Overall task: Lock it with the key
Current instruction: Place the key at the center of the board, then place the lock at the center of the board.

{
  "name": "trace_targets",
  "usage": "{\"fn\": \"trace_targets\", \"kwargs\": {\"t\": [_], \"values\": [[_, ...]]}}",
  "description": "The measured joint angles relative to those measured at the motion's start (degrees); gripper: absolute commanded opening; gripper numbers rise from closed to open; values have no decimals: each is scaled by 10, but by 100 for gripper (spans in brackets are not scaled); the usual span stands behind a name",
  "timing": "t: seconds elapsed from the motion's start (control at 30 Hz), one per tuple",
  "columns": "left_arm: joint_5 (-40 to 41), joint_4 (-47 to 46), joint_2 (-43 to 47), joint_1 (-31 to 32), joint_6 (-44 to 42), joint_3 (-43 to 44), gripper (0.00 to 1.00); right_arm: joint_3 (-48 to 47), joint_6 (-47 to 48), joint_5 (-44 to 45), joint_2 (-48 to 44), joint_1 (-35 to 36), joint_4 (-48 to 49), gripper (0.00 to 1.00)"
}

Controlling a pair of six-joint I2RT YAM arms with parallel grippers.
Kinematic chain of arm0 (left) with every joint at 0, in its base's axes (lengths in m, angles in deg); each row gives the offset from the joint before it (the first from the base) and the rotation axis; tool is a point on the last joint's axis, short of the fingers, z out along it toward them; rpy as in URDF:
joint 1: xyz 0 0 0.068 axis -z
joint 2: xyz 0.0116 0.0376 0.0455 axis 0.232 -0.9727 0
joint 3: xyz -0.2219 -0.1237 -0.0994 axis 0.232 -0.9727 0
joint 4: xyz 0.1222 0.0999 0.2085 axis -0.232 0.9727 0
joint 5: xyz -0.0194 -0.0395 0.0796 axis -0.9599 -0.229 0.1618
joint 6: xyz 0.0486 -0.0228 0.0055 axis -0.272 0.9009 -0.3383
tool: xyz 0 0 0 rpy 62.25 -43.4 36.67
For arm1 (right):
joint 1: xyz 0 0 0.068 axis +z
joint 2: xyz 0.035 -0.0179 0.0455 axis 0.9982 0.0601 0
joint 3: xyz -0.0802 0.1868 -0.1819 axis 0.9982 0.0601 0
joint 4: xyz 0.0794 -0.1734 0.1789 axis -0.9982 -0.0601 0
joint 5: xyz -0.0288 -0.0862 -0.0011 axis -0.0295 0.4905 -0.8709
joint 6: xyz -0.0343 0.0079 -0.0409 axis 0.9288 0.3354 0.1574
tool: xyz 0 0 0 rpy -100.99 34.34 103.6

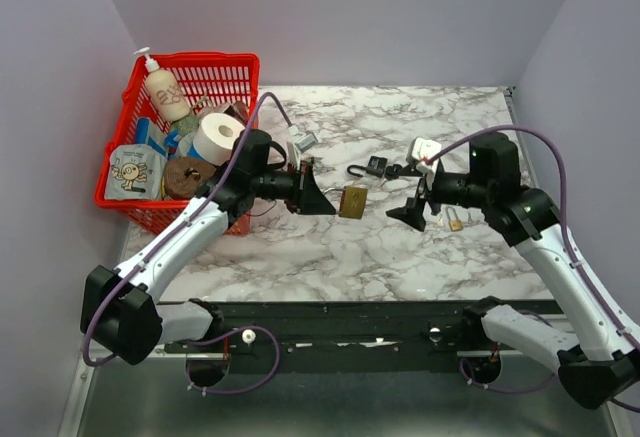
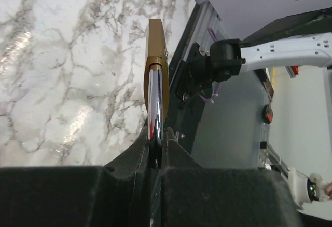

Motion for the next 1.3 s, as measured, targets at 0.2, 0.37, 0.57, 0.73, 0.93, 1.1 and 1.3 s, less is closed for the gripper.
{"fn": "trace_targets", "kwargs": {"t": [0.2,0.37,0.57,0.73,0.93,1.1,1.3], "values": [[-1,3,-5,42,5,0,0,-2,67,18,11,103,-23,100],[-1,-6,-5,54,28,0,0,-2,72,76,28,176,-20,100],[3,-22,-8,53,57,0,0,-2,65,165,52,220,4,100],[3,-39,-9,55,67,0,0,2,65,228,61,230,35,100],[3,-53,-9,55,81,0,0,6,68,258,68,241,52,100],[2,-63,-10,55,95,0,0,12,74,269,72,252,56,100],[2,-68,-11,55,103,0,0,12,81,278,75,255,59,86]]}}
